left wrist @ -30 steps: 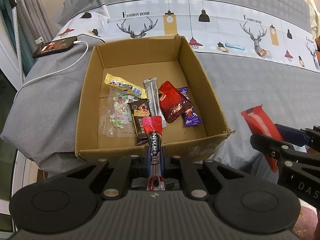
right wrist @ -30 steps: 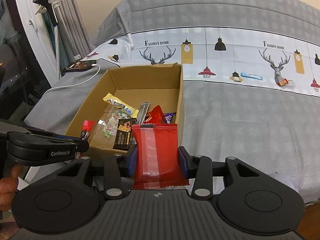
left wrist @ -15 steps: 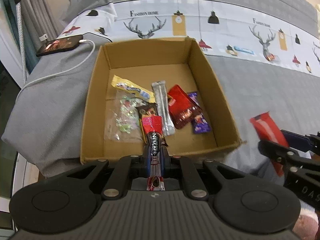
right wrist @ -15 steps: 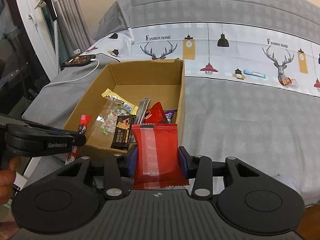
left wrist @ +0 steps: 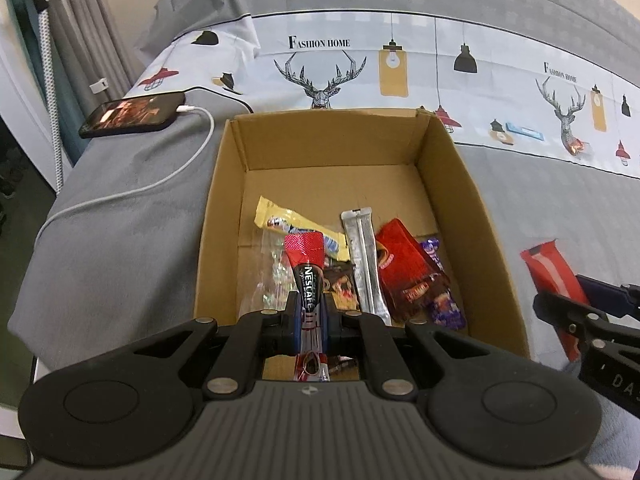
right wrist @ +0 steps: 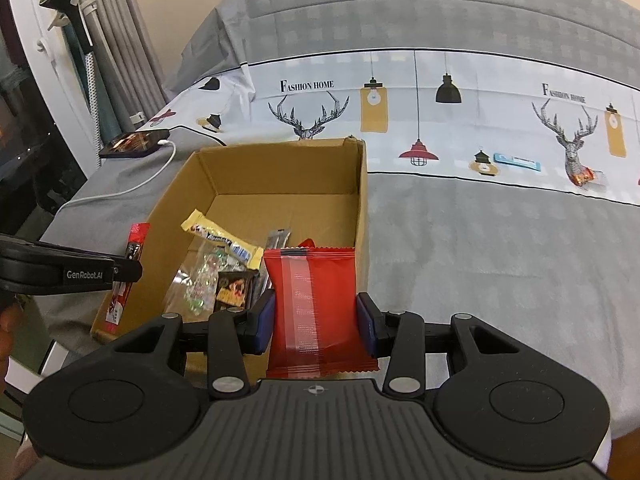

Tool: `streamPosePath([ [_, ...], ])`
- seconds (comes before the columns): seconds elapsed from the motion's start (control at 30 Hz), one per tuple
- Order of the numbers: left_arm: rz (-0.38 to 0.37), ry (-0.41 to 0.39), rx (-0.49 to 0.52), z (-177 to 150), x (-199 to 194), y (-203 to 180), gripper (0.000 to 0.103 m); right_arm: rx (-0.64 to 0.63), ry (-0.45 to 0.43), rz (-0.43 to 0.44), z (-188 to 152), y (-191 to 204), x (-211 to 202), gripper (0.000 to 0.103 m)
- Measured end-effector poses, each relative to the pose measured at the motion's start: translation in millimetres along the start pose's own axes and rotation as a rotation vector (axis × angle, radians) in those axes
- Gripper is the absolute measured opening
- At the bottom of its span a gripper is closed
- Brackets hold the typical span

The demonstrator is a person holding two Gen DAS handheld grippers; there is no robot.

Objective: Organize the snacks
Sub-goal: 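Lower the Nescafe stick with left tool while right tool lowers red packet over box, then open left tool to drop the Nescafe stick while right tool releases red packet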

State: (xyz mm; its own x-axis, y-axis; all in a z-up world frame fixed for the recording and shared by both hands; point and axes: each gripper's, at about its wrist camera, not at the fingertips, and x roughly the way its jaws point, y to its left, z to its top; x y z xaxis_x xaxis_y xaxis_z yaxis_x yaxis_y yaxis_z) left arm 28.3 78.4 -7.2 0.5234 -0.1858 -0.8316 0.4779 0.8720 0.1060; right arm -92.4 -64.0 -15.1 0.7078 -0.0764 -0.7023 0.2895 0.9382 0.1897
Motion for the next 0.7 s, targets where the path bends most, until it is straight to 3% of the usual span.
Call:
streamPosePath([
  [0.7,0.025,0.073,0.036,45.1,89.3,8.9,0.010,-0.007,0.079,0.021,36.7,6.3,100.2,0.045],
])
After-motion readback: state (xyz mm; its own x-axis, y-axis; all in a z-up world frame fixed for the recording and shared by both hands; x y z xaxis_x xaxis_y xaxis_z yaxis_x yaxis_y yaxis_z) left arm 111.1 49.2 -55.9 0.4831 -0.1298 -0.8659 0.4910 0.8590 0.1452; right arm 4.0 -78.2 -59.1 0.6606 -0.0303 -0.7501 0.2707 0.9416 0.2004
